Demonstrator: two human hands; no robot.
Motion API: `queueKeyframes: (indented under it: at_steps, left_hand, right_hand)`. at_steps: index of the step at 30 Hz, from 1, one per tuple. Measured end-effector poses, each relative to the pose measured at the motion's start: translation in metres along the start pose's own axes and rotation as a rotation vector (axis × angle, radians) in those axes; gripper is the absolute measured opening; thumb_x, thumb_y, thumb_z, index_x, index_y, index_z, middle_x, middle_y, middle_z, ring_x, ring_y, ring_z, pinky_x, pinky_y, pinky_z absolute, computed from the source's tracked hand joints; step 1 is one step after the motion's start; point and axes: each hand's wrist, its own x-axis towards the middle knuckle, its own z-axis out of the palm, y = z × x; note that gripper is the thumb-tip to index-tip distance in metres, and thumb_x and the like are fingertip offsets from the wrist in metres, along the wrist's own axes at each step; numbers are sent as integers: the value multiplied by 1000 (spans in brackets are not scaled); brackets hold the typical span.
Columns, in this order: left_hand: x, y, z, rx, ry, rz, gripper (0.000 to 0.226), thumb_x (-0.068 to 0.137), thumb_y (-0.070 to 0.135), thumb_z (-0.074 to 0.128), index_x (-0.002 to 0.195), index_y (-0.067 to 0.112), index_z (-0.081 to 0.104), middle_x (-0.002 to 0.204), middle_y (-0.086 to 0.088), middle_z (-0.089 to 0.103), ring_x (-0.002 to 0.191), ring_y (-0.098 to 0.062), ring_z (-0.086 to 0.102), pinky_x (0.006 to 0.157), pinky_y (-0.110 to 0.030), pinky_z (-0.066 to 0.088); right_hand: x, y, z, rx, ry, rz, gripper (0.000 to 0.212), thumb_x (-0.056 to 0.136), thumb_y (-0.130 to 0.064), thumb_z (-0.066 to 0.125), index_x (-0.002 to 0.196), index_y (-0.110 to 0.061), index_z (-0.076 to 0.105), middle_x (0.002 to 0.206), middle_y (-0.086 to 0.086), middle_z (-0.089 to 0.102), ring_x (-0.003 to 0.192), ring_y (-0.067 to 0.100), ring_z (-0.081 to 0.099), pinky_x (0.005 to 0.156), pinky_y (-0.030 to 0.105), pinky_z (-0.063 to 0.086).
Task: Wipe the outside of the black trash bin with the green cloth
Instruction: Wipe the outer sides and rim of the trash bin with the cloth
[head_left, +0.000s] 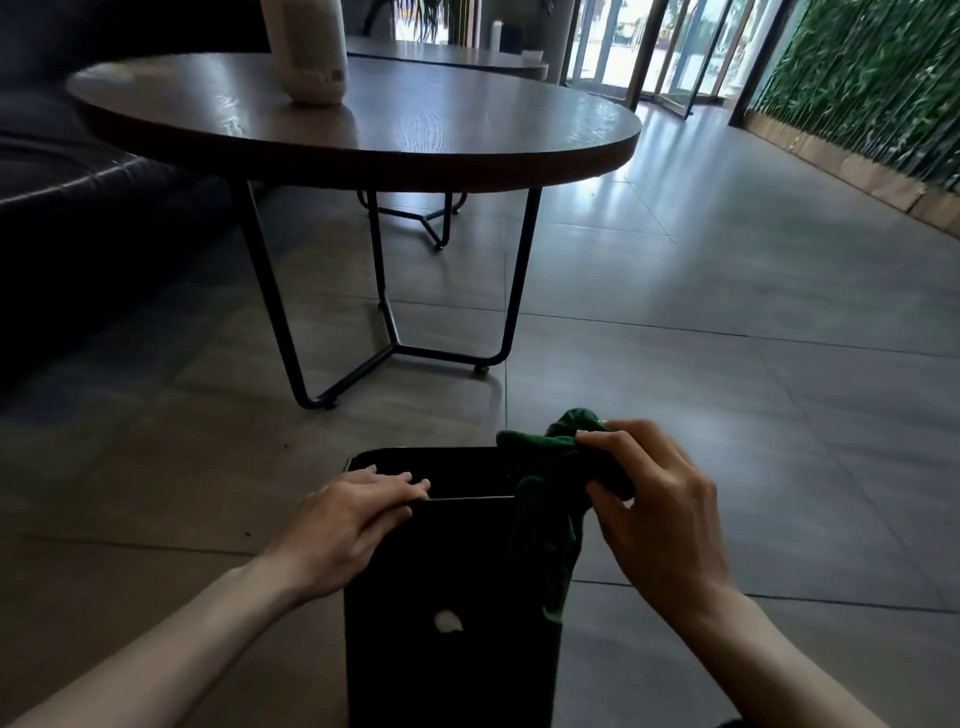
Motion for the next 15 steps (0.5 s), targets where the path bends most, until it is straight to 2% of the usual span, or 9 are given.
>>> queueKeyframes:
  at_steps: [4, 8, 11, 15]
  left_hand:
    - [-4, -7, 8, -1, 44, -77, 27, 98, 13, 61, 121, 22, 72, 130, 15, 67, 135, -10, 54, 121, -36, 29]
    - [-1, -13, 4, 27, 109, -192, 28, 100, 17, 58, 123, 28, 70, 137, 7, 63, 140, -17, 47, 122, -48, 24]
    - [2, -15, 6, 46, 89, -217, 38, 102, 20, 53, 134, 39, 60, 146, 5, 56, 143, -19, 43, 117, -54, 29]
    - [2, -25, 1, 60, -8, -227, 51, 101, 25, 56, 145, 48, 43, 155, 6, 45, 148, -19, 33, 119, -57, 24]
  right_hand:
    - [-6, -5, 0, 80, 34, 5, 40, 77, 2, 83, 113, -14, 76, 112, -1, 67, 91, 21, 69, 73, 42, 60]
    - [-16, -20, 9, 169, 60, -13, 41, 79, 2, 83, 115, -15, 74, 116, -5, 63, 92, 18, 68, 76, 34, 59]
    - [-20, -35, 34, 195, 46, -31, 42, 78, 5, 80, 116, -13, 73, 118, 0, 63, 102, 23, 66, 82, 36, 58]
    - [-35, -54, 85, 154, -45, -35, 46, 77, 5, 75, 120, -11, 72, 131, 9, 63, 122, 31, 60, 96, 43, 54]
